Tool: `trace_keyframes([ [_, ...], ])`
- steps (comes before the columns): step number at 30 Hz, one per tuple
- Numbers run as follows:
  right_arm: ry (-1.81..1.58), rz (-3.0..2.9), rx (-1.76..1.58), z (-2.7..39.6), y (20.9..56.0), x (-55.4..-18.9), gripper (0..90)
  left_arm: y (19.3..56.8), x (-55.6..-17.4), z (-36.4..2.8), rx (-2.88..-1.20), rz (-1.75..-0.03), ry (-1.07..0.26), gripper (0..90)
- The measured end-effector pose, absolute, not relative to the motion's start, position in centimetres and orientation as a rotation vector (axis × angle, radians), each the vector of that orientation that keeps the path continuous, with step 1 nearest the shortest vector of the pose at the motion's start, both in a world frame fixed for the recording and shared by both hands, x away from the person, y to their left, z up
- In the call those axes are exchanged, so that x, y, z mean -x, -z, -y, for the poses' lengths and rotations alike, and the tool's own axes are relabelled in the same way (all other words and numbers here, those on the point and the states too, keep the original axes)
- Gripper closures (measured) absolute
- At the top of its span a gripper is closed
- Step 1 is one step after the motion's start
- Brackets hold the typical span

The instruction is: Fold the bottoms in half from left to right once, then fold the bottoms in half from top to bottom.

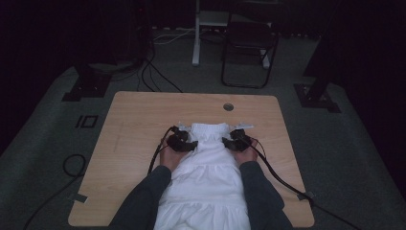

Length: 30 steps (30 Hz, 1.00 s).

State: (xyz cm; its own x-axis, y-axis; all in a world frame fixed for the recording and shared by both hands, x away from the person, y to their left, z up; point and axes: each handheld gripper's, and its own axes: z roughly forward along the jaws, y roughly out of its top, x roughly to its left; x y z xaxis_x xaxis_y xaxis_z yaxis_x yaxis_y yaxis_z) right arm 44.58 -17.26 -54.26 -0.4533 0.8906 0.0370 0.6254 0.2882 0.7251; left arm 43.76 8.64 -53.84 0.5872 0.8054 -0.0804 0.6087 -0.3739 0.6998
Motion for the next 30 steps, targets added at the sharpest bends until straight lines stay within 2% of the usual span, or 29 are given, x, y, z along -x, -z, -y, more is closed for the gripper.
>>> trace_keyframes([
  [6,-0.988,-2.170,-1.356,17.5,54.5,-43.4,53.8,54.1,-42.5,-8.5,-2.116,-1.078,-0.395,45.7],
  [24,-0.985,-2.168,-1.354,17.4,54.5,-43.5,55.2,54.1,-43.3,-8.2,-2.113,-1.076,-0.376,46.1],
  [25,-0.982,-2.180,-1.347,17.4,54.4,-43.5,59.4,54.0,-43.3,-8.2,-2.124,-1.069,-0.371,47.8],
  [29,-0.987,-2.235,-1.344,17.0,54.1,-43.6,80.7,53.7,-43.5,-8.3,-2.125,-1.068,-0.258,72.9],
  [30,-0.990,-2.244,-1.345,16.9,54.0,-43.6,82.6,53.8,-43.6,-8.4,-2.120,-1.071,-0.239,76.7],
])
